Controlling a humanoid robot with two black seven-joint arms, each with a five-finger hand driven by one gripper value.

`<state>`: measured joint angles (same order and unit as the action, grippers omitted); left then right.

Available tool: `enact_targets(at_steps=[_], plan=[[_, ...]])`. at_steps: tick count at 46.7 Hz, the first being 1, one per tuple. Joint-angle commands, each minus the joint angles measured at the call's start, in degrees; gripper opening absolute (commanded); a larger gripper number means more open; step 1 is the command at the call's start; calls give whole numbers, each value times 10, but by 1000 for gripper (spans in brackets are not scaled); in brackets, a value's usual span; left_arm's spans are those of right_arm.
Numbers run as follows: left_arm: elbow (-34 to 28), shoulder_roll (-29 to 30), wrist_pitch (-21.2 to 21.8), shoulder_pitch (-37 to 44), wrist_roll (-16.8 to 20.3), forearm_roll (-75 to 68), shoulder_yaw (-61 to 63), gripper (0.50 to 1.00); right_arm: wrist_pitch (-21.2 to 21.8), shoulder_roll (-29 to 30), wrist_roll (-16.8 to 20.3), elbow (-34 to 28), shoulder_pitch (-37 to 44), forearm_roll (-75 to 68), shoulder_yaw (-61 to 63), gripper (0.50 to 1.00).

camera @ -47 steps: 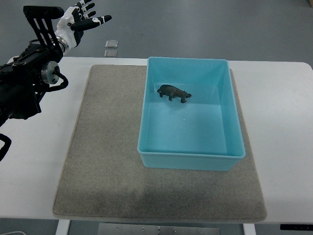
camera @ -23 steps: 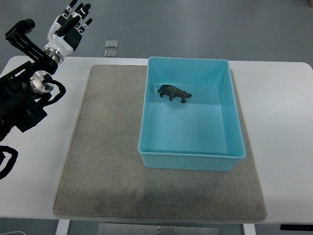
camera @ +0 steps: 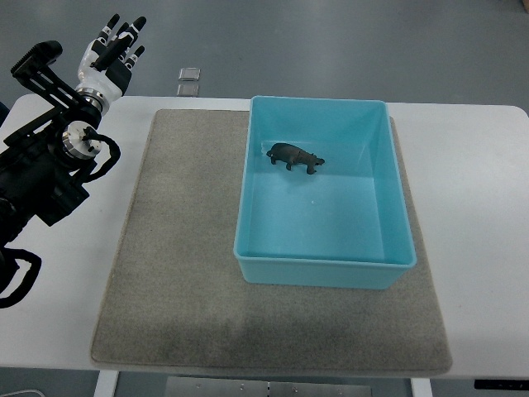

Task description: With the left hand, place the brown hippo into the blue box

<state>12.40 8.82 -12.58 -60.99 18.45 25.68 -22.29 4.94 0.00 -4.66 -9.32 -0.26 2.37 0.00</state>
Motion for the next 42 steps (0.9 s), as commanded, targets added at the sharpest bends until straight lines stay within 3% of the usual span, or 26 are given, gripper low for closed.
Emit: enact_targets(at_steps=[1, 42], plan=[[0, -1, -5, 5, 0, -2, -3, 992, 1, 0, 0, 0, 0, 0, 0, 936], [4, -4, -5, 6, 1, -9, -3, 994, 1, 0, 0, 0, 0, -1, 1, 936]])
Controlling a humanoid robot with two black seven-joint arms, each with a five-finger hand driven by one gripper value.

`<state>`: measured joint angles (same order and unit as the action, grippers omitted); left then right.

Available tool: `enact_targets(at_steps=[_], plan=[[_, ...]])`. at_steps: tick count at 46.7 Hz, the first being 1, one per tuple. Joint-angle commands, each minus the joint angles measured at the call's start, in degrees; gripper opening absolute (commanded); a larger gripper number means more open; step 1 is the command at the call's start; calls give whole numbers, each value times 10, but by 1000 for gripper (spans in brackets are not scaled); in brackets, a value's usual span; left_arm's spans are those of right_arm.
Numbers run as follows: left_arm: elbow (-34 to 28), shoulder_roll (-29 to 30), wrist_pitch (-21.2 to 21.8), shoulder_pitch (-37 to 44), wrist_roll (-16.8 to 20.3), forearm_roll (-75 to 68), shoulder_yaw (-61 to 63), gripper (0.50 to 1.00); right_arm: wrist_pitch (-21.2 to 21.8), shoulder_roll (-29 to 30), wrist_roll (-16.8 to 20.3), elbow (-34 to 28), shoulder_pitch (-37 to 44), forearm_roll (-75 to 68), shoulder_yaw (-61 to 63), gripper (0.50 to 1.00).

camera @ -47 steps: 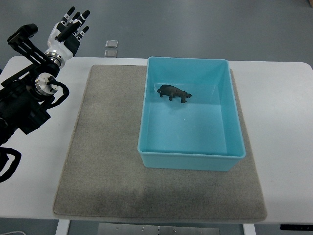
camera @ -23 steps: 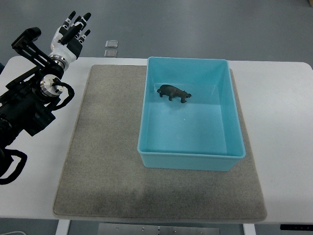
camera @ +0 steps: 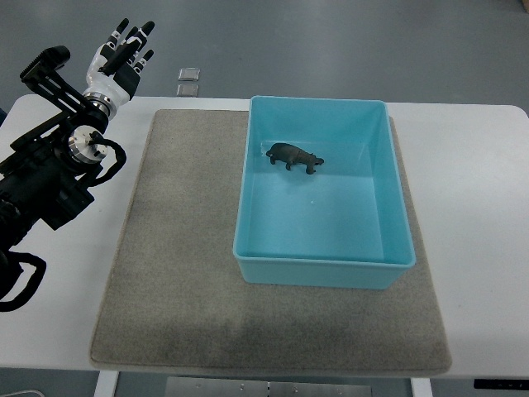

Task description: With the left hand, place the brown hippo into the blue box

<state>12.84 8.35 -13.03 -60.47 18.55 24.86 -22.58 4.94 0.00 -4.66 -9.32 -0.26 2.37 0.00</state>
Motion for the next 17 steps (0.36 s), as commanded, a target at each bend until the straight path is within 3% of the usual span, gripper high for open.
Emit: enact_targets(at_steps=[1, 17], plan=[[0, 1, -1, 2, 0, -1, 0, 994, 3, 0, 0, -1, 0, -1, 1, 936], [0, 1, -1, 3, 0, -1, -1, 994, 9, 0, -6, -14, -13, 2, -3, 936]])
